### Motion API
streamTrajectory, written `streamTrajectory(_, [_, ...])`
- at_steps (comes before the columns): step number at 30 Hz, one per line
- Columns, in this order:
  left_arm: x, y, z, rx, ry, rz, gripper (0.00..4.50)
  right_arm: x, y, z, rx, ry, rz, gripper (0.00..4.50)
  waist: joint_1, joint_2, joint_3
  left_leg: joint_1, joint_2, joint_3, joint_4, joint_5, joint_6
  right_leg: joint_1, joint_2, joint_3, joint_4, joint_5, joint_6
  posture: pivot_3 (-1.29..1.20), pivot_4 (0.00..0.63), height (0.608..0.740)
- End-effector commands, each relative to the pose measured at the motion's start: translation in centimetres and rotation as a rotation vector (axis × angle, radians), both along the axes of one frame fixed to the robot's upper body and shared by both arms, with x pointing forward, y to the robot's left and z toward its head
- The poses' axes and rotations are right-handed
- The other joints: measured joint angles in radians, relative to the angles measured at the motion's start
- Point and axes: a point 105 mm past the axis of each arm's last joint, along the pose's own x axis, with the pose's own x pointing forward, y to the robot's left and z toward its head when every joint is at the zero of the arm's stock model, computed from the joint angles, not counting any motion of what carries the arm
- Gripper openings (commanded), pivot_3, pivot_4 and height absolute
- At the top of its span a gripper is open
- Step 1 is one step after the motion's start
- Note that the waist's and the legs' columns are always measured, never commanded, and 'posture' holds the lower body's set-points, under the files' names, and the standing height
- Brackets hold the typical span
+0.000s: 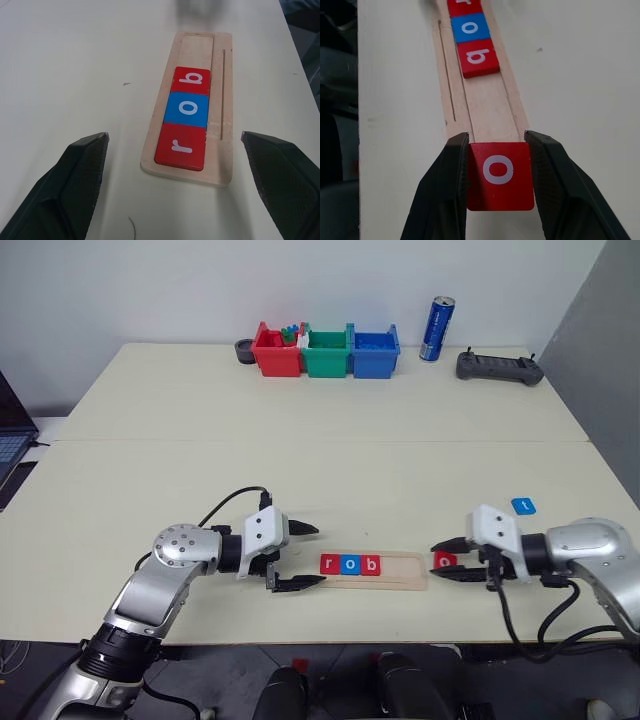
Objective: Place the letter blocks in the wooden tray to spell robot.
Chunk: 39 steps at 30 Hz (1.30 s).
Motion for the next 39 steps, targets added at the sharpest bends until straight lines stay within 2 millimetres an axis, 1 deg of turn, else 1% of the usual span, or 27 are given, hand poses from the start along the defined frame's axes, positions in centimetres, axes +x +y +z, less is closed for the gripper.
streamTrajectory(1, [0.1, 0.0, 0.5, -0.008, -0.034, 0.000, 4.50, 0.8, 1.9, -0.3, -0.015, -0.041, -0.018, 1.38, 0.000, 0.000, 0.000, 0.000, 0.000, 0.000, 0.000, 0.000, 0.000, 0.000, 0.000, 0.000, 0.000, 0.000, 0.000, 0.00, 0.150, 0.740])
streamTrajectory(4, [0.1, -0.1, 0.4, -0.010, -0.036, 0.000, 4.50, 1.1, 3.0, -1.0, -0.027, -0.042, -0.014, 1.38, 0.001, 0.000, 0.000, 0.000, 0.000, 0.000, 0.000, 0.000, 0.000, 0.000, 0.000, 0.000, 0.000, 0.000, -0.001, 0.00, 0.150, 0.740])
streamTrajectory(7, [0.0, -0.1, 0.3, -0.012, -0.037, 0.003, 4.50, 1.3, 3.8, -1.1, -0.033, -0.045, -0.003, 1.38, 0.001, 0.000, 0.000, -0.001, 0.000, 0.000, 0.000, 0.000, 0.000, -0.001, 0.000, 0.000, 0.000, 0.001, -0.001, 0.00, 0.150, 0.740])
streamTrajectory(14, [-0.2, 0.1, 0.0, -0.013, -0.036, 0.015, 4.50, 1.4, 4.6, -1.2, -0.042, -0.041, 0.031, 1.38, 0.001, 0.000, 0.000, -0.001, 0.000, -0.001, 0.000, 0.000, 0.000, -0.001, 0.000, -0.001, 0.000, 0.001, -0.001, 0.00, 0.150, 0.740])
streamTrajectory(19, [-0.2, 0.2, -0.1, -0.013, -0.036, 0.021, 4.50, 1.6, 4.8, -1.4, -0.050, -0.040, 0.042, 1.38, 0.000, 0.000, 0.000, -0.001, 0.000, -0.001, 0.000, 0.000, 0.000, -0.001, 0.000, -0.001, 0.000, 0.001, -0.001, 0.00, 0.150, 0.740])
streamTrajectory(21, [-0.2, 0.3, -0.1, -0.013, -0.036, 0.022, 4.50, 1.6, 4.9, -1.5, -0.055, -0.041, 0.050, 2.12, 0.000, 0.000, 0.000, -0.001, 0.000, -0.001, 0.000, 0.000, 0.000, -0.001, 0.000, -0.001, 0.000, 0.001, -0.001, 0.00, 0.150, 0.740])
streamTrajectory(24, [-0.2, 0.3, -0.1, -0.012, -0.035, 0.023, 4.50, 1.7, 5.0, -1.3, -0.051, -0.056, 0.052, 3.08, 0.001, 0.000, 0.000, -0.001, 0.000, -0.001, 0.000, 0.000, 0.000, -0.001, 0.000, -0.001, 0.000, 0.001, -0.001, 0.00, 0.150, 0.740])
streamTrajectory(26, [-0.2, 0.3, -0.1, -0.011, -0.035, 0.023, 4.50, 1.8, 5.1, -0.6, -0.038, -0.072, 0.057, 3.82, 0.000, 0.000, 0.000, -0.001, 0.000, -0.001, 0.000, 0.000, 0.000, -0.001, 0.000, -0.001, 0.000, 0.001, -0.001, 0.00, 0.150, 0.740])
streamTrajectory(28, [-0.2, 0.3, -0.1, -0.011, -0.036, 0.023, 4.50, 1.6, 5.2, 0.8, -0.011, -0.092, 0.054, 4.47, 0.001, 0.000, 0.000, -0.001, 0.000, -0.001, 0.000, 0.000, 0.000, -0.001, 0.000, -0.001, 0.000, 0.001, -0.001, 0.00, 0.150, 0.740])
streamTrajectory(30, [-0.3, 0.3, -0.1, -0.010, -0.037, 0.024, 4.50, 1.2, 5.1, 2.0, 0.012, -0.104, 0.051, 4.47, 0.001, 0.000, 0.000, -0.001, 0.000, -0.001, 0.000, 0.000, 0.000, -0.001, 0.000, -0.001, 0.000, 0.001, -0.001, 0.00, 0.150, 0.740])
streamTrajectory(32, [-0.2, 0.4, -0.1, -0.009, -0.037, 0.025, 4.50, 0.6, 4.8, 2.5, 0.021, -0.098, 0.053, 4.47, 0.002, 0.000, 0.000, -0.001, 0.000, -0.001, 0.000, 0.000, 0.000, -0.001, 0.000, -0.001, 0.000, 0.001, -0.001, 0.00, 0.150, 0.740])
streamTrajectory(35, [-0.2, 0.4, -0.2, -0.008, -0.035, 0.026, 4.50, -0.6, 4.1, 2.1, 0.003, -0.079, 0.047, 3.85, 0.004, 0.000, 0.000, -0.001, 0.000, -0.001, 0.000, 0.000, 0.000, -0.001, 0.000, -0.001, 0.000, 0.001, -0.001, 0.00, 0.150, 0.740])
streamTrajectory(39, [-0.1, 0.3, -0.3, -0.008, -0.034, 0.020, 4.50, -2.2, 3.9, 0.7, -0.030, -0.018, 0.063, 2.47, 0.006, 0.000, 0.000, -0.001, 0.000, -0.001, 0.000, 0.000, 0.000, -0.001, 0.000, -0.001, 0.000, 0.001, -0.001, 0.00, 0.150, 0.740])
